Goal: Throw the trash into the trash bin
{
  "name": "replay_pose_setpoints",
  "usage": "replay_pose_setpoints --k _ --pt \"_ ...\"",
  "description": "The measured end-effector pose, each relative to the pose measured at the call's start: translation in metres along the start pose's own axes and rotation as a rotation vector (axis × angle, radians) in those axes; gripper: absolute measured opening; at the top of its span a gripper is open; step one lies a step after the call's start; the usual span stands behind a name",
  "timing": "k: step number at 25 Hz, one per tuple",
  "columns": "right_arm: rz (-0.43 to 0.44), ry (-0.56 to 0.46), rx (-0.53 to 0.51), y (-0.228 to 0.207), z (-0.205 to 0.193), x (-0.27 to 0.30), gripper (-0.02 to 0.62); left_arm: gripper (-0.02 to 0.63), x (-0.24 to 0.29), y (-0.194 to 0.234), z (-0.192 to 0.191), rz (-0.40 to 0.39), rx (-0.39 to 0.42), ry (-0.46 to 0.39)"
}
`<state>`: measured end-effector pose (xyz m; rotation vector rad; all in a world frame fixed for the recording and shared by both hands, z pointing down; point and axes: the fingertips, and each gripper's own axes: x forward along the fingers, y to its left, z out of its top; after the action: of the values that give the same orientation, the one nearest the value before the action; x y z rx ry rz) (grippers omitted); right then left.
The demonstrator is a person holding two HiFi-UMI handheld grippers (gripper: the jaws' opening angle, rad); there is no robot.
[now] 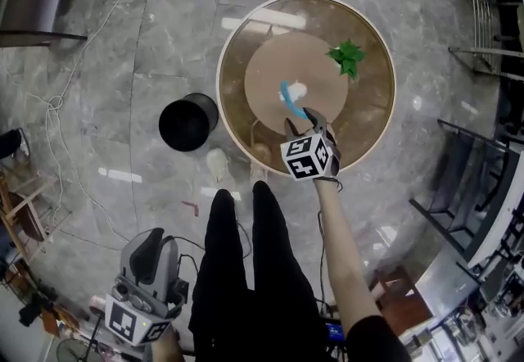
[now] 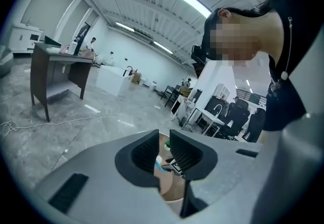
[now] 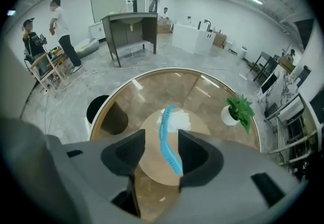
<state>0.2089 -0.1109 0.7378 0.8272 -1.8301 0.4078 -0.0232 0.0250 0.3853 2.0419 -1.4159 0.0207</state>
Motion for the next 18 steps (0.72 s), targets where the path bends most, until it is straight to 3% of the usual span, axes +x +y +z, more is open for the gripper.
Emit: replay_pose_setpoints --k 14,18 --pt "-0.019 0.038 -0.011 -0.008 0.007 0.065 0.206 0.061 0.008 0.024 -0.028 0.038 -0.040 0.065" --pt "-0.074 0.048 -0.027 -0.019 0.009 0.074 0.086 0.061 0.009 0.026 -0.030 0.041 -0.039 0.078"
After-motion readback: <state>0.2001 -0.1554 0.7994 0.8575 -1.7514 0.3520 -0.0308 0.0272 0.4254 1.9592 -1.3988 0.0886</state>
